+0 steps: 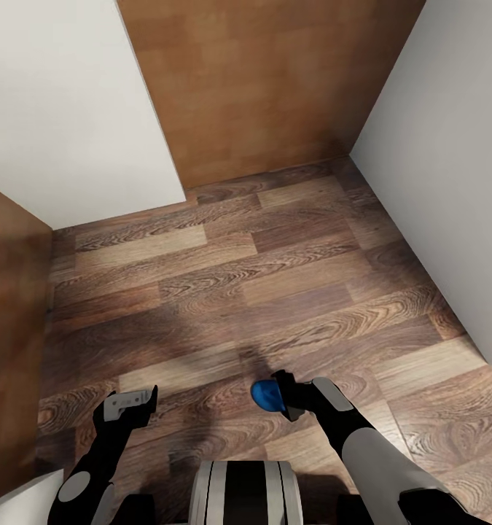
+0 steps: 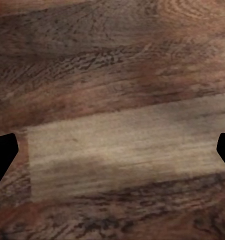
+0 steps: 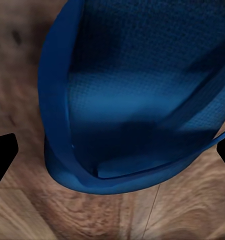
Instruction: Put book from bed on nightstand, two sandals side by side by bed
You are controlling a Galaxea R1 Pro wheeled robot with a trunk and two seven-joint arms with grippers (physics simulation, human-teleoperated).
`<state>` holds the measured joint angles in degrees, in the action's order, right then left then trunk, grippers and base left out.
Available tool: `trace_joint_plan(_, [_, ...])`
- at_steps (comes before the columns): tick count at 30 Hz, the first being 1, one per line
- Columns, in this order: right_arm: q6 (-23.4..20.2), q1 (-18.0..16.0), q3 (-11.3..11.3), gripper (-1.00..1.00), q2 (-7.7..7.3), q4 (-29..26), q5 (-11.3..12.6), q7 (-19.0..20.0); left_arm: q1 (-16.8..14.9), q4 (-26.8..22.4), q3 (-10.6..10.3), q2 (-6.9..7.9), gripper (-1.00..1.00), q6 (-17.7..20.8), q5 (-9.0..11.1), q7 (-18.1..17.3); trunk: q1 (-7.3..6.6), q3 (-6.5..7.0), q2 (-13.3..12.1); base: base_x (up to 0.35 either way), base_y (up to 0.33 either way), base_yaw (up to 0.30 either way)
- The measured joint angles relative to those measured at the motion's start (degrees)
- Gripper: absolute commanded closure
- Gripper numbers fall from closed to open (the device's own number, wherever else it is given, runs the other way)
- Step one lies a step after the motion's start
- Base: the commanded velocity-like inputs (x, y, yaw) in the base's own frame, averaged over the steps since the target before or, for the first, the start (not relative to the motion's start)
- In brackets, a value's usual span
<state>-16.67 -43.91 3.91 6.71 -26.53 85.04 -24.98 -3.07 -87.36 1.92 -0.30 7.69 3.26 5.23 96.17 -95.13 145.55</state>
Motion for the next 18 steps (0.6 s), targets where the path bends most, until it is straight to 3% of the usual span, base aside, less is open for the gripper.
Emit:
trace_joint_plan(8, [0.03, 0.01, 0.00, -1.00, 0.00, 0.00, -0.01, 0.01, 0.00, 0.00, 0.00, -0.01, -1.00, 0.00, 0.00, 0.00, 0.00, 0.00, 0.00, 0.000, 0.000, 0.000])
trace_joint_plan(9, [0.03, 0.02, -0.02, 1.00, -0.03, 0.00, -0.01, 0.01, 0.00, 0.00, 0.00, 0.00, -1.00, 0.00, 0.00, 0.00, 0.00, 0.00, 0.00, 0.000, 0.000, 0.000])
trace_joint_plan(18, [-0.06, 0.05, -0.04, 1.00, -0.06, 0.02, 0.14, -0.01, 0.00, 0.00, 0.00, 0.01, -1.00, 0.00, 0.00, 0.00, 0.00, 0.00, 0.00, 0.000, 0.000, 0.000])
